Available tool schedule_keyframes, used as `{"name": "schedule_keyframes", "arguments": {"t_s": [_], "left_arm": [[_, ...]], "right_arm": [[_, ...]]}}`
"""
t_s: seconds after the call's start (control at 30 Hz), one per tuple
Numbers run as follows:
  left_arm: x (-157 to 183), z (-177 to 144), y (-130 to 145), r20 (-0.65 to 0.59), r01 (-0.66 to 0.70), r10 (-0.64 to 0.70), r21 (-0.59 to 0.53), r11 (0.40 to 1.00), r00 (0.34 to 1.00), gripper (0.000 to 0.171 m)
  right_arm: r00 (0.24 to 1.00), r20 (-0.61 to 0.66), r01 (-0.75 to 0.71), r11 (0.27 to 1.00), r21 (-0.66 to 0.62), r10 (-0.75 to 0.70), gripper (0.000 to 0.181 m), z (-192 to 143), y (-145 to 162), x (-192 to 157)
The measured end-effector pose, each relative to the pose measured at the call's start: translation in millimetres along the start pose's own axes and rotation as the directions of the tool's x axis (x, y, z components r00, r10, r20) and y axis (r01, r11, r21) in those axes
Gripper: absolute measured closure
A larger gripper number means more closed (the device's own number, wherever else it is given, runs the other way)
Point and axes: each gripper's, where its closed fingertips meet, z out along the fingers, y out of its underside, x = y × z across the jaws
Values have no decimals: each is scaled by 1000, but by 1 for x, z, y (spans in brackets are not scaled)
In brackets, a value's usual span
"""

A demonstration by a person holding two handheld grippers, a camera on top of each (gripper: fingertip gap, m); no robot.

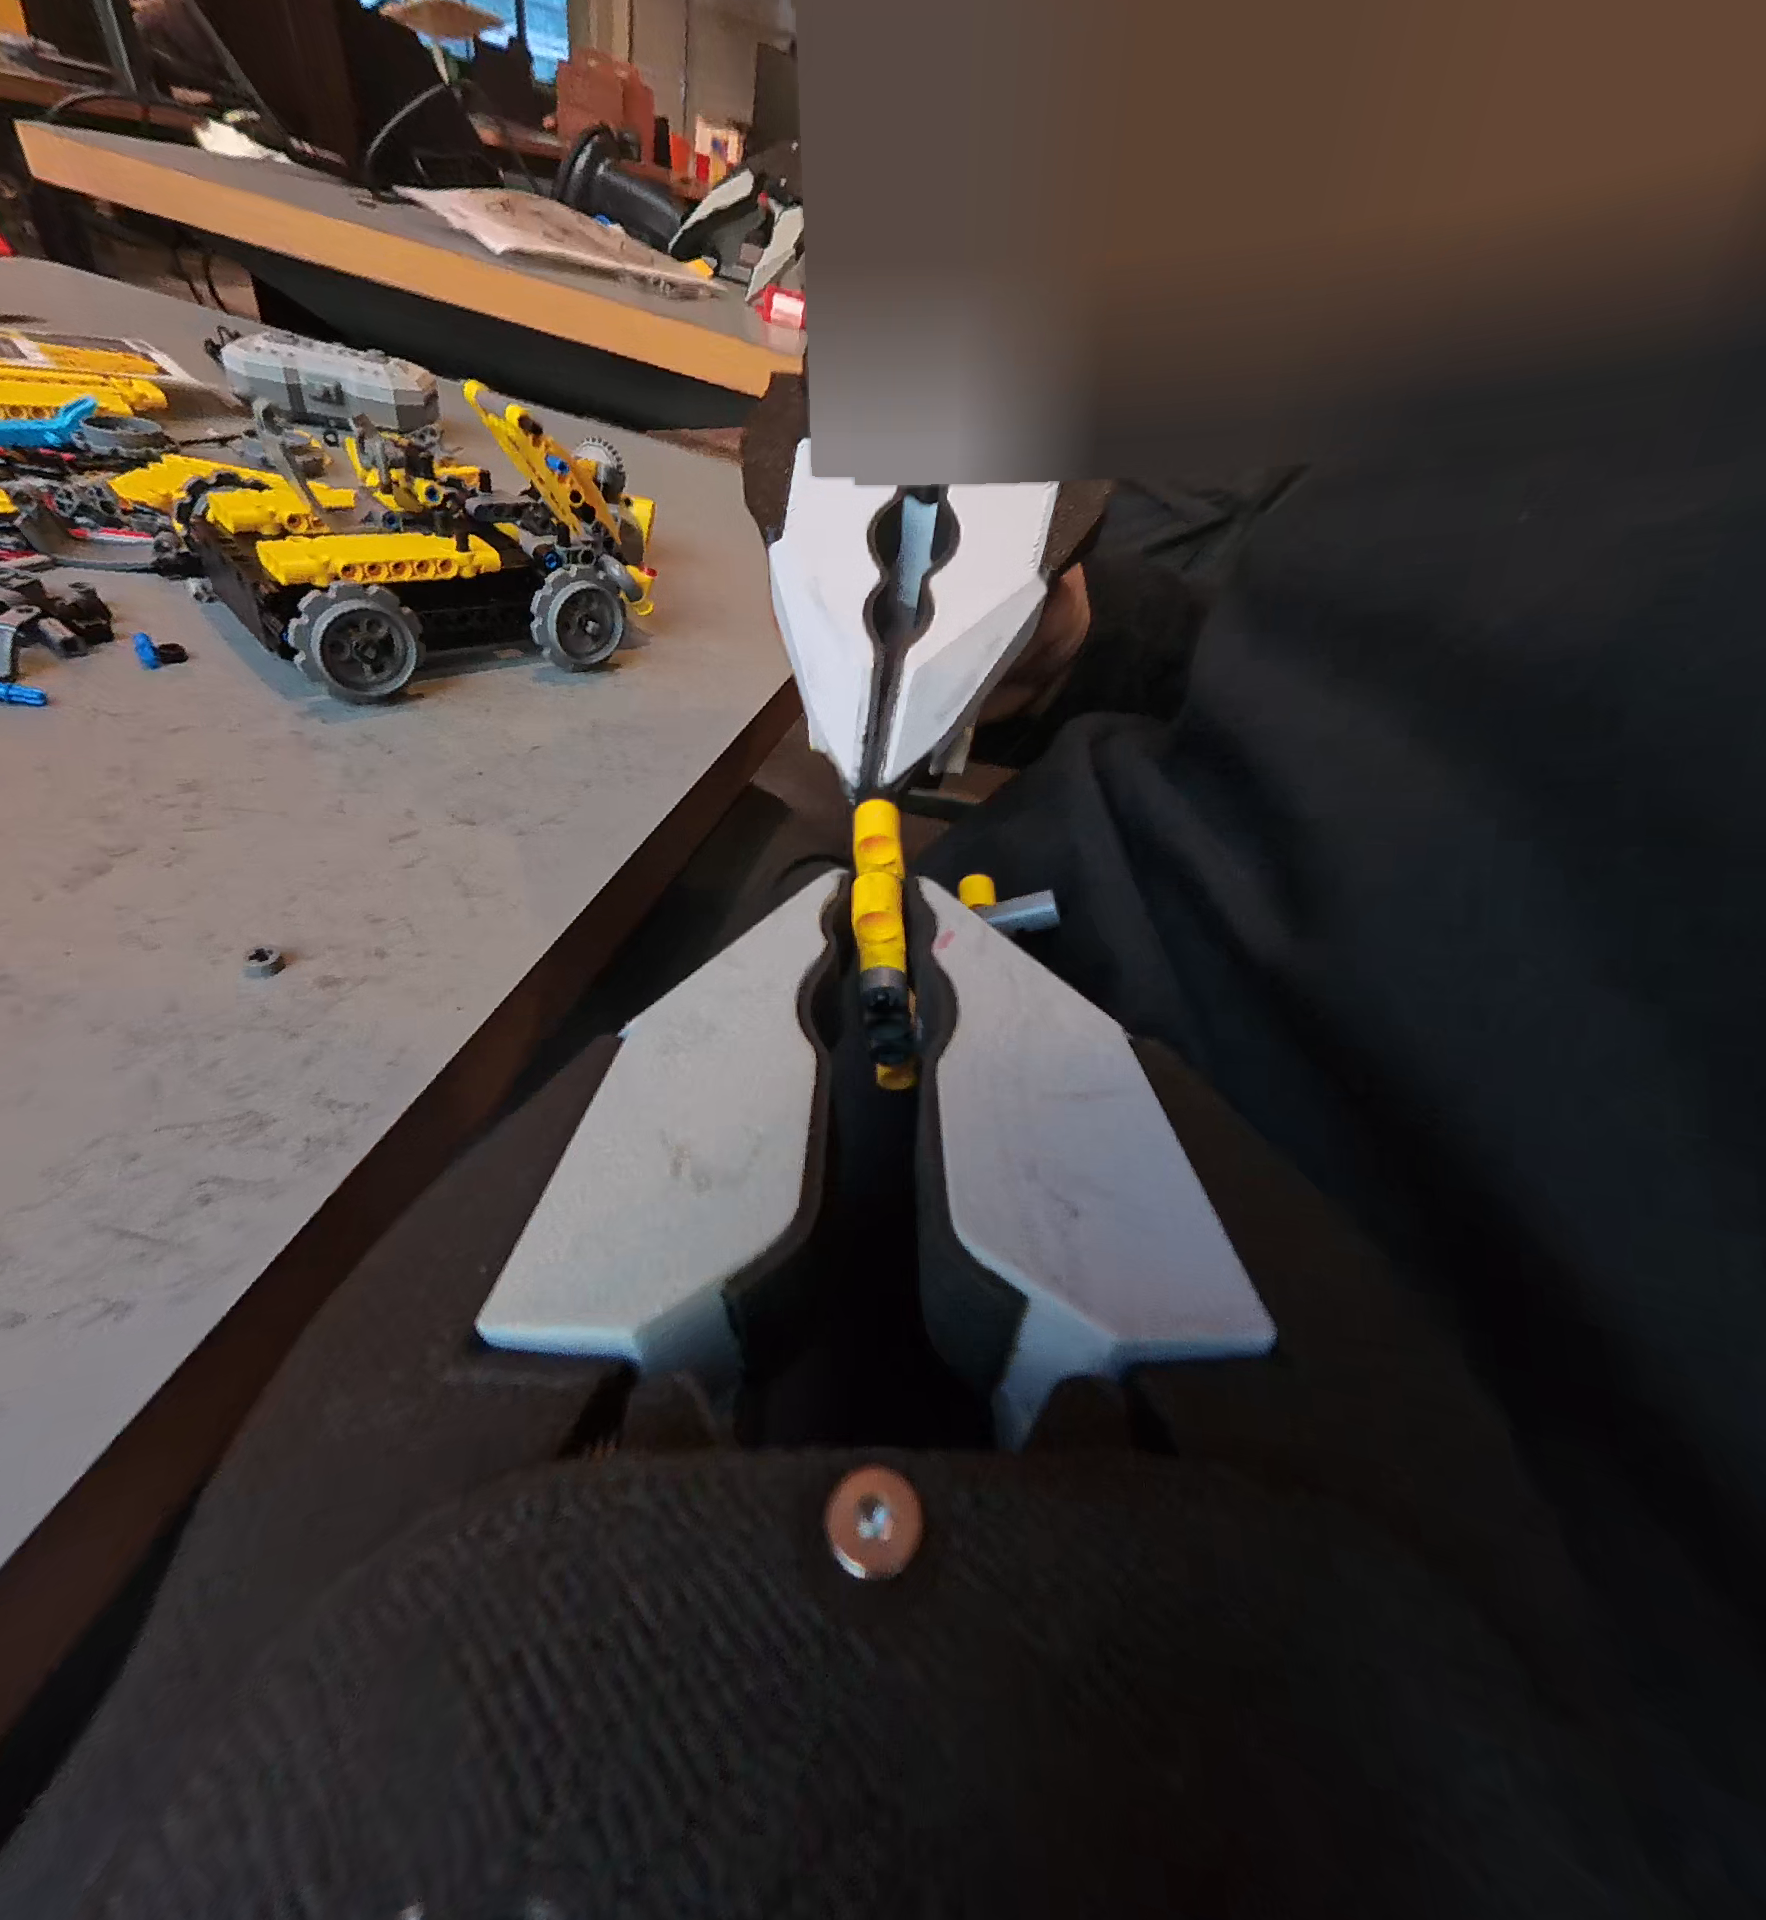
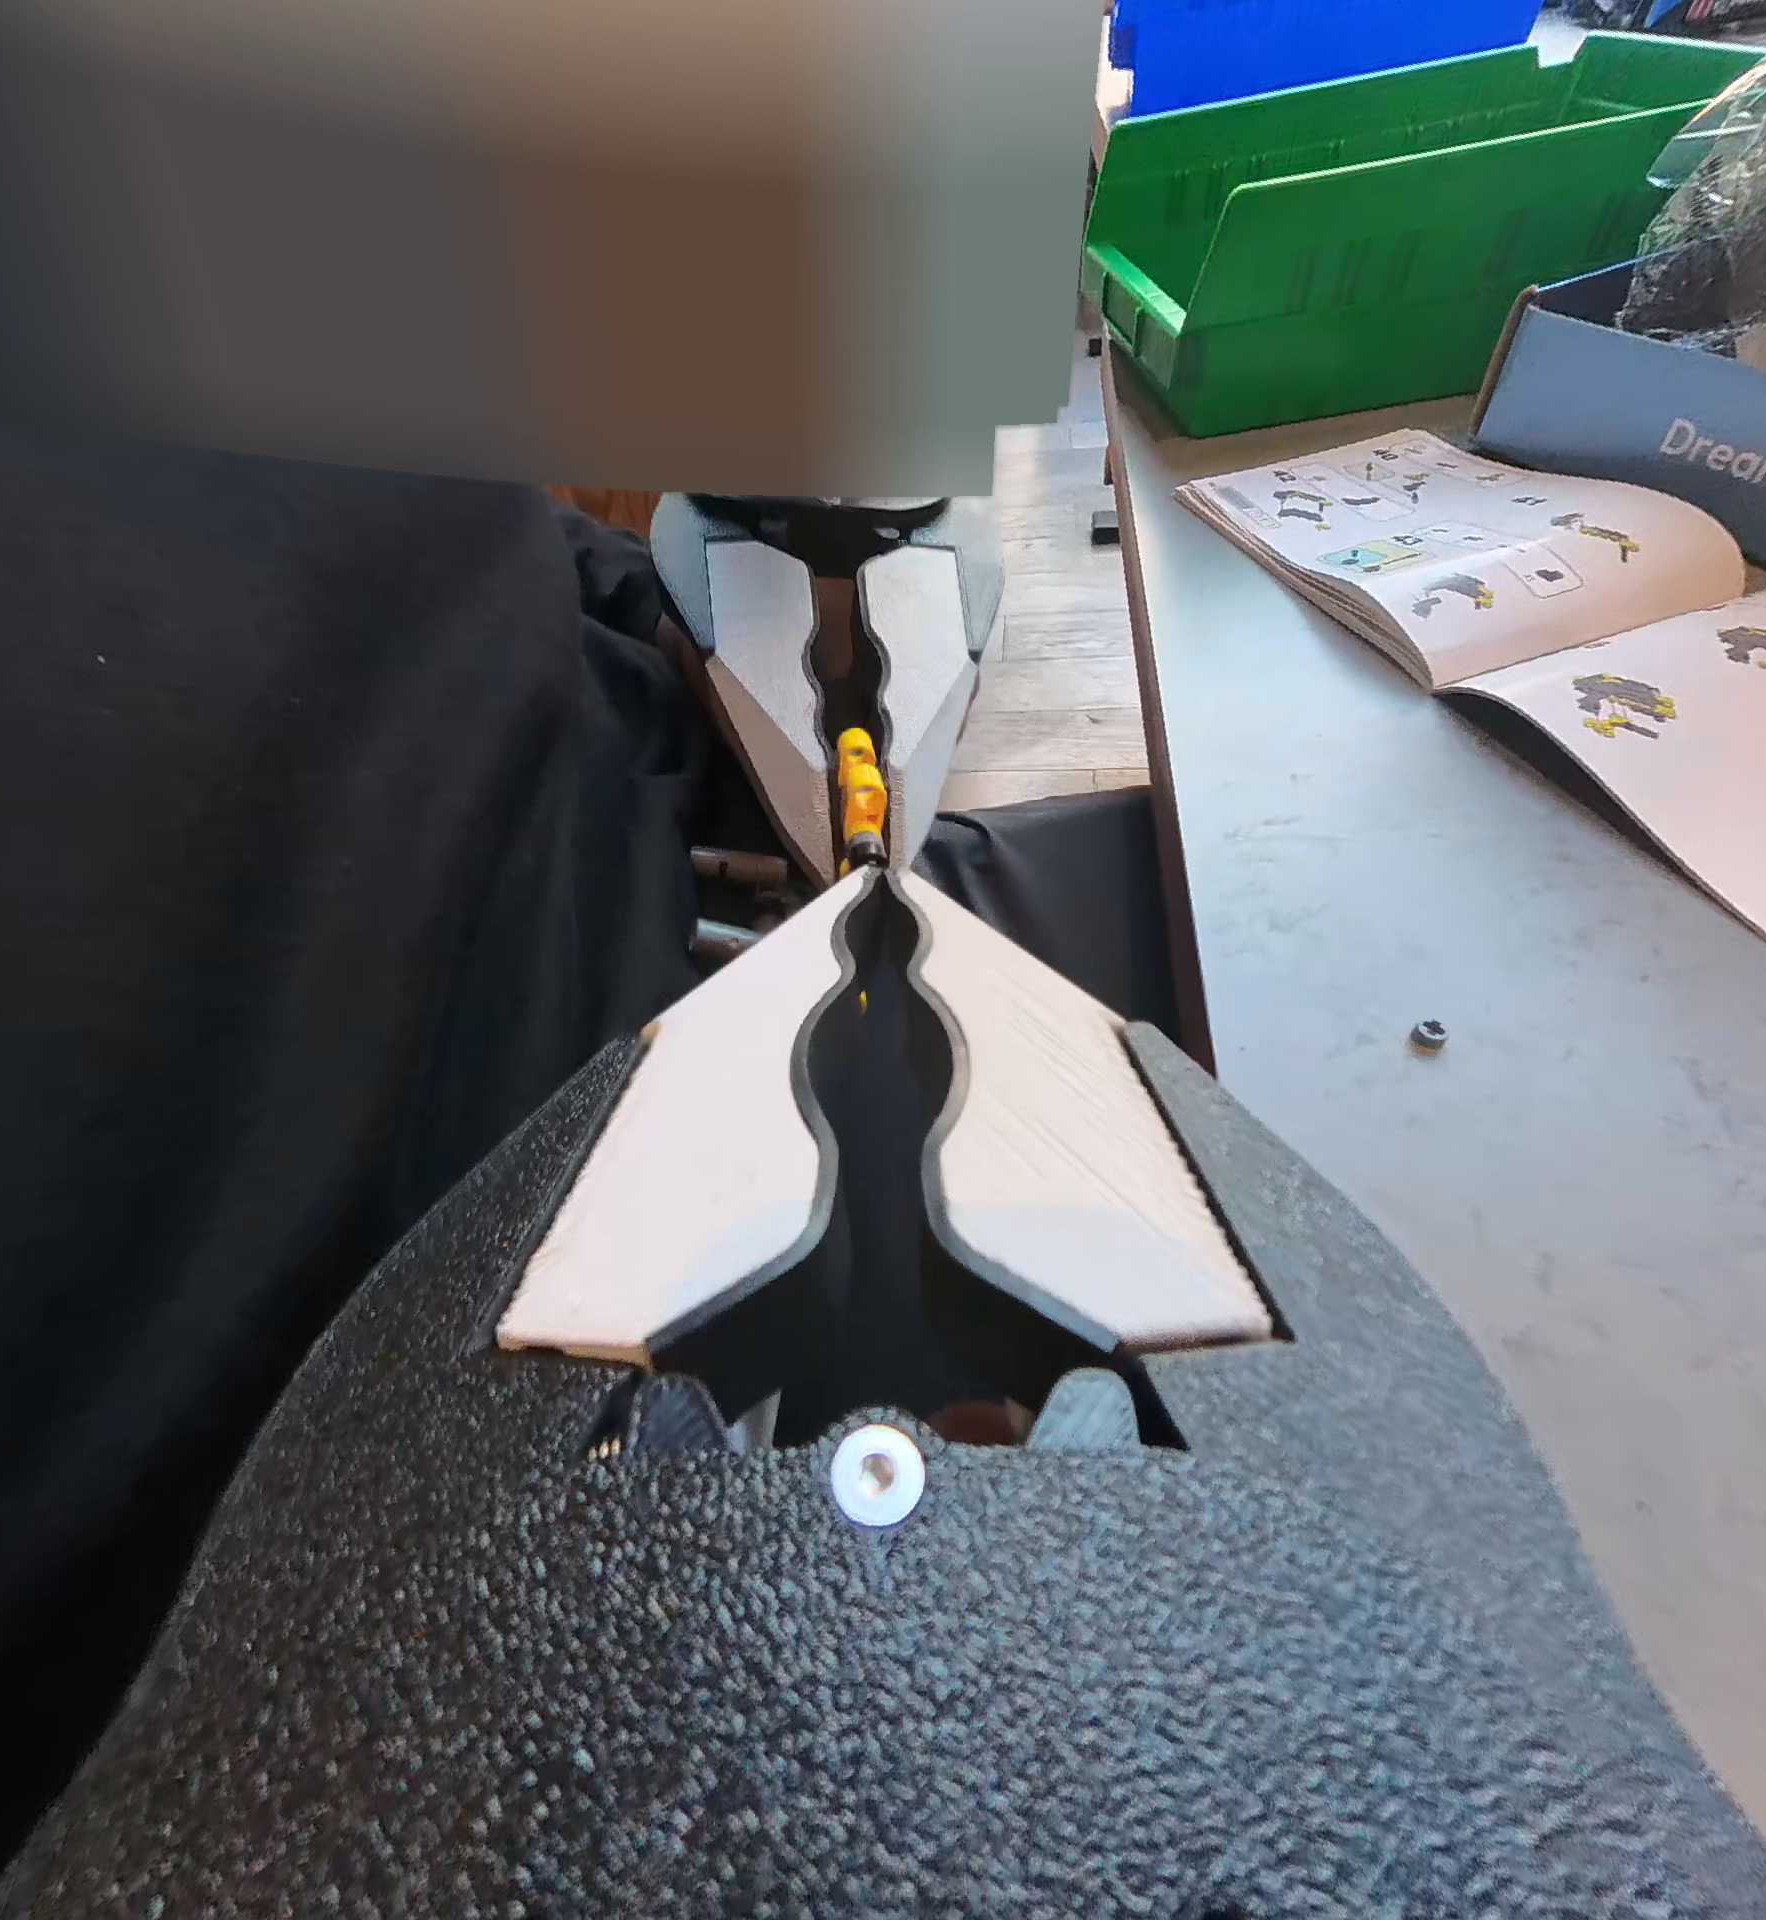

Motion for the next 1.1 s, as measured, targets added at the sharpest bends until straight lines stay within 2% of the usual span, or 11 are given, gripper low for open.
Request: {"name": "schedule_keyframes", "arguments": {"t_s": [0.13, 0.3, 0.6, 1.1], "left_arm": [[-2, 0, -1, -27, 21, -21, -11, 1000, 999, 166], [-1, 0, 2, -41, 41, -41, -4, 999, 998, 166], [-1, 0, 1, -44, 25, -24, 14, 1000, 999, 166], [4, 2, 6, -66, 14, -18, -54, 998, 998, 166]], "right_arm": [[999, 34, -6, 1000, 12, 6, 181, -3, -5, 0], [998, 60, 14, 999, -34, -12, 181, 1, 1, 0], [992, 121, -11, 999, -48, 16, 181, 1, 2, -3], [983, 182, 20, 990, -138, 6, 181, 1, 8, -7]]}}
